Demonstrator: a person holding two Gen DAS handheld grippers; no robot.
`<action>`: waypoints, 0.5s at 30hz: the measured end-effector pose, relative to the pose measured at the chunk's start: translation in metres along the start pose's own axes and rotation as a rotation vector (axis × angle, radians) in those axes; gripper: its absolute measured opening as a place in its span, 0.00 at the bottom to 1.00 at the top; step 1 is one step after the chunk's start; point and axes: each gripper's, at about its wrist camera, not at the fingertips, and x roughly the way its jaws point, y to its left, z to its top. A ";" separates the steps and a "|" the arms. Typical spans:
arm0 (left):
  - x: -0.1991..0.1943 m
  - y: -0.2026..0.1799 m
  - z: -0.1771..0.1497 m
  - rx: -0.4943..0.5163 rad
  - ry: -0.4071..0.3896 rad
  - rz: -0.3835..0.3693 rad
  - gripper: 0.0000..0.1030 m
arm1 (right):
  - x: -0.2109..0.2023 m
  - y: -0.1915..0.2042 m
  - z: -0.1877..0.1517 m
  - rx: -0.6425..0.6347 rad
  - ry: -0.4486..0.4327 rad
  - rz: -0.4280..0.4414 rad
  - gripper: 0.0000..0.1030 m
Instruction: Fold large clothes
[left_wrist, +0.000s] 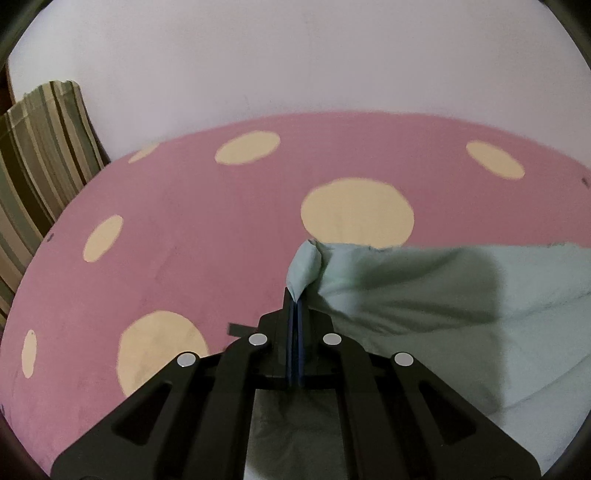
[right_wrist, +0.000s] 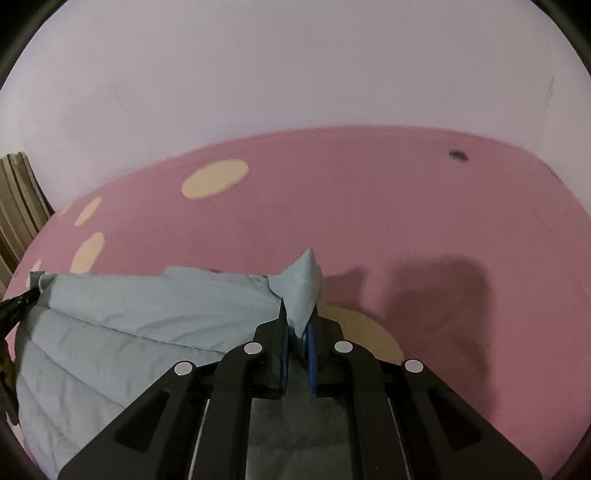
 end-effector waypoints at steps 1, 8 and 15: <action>0.005 -0.002 -0.002 0.007 0.009 0.004 0.01 | 0.008 -0.001 -0.003 0.003 0.026 0.001 0.07; 0.030 -0.008 -0.015 -0.006 0.038 0.003 0.02 | 0.031 0.000 -0.012 0.005 0.078 -0.006 0.10; 0.008 -0.003 -0.007 -0.002 0.039 0.042 0.23 | 0.020 0.002 -0.005 0.004 0.083 -0.042 0.25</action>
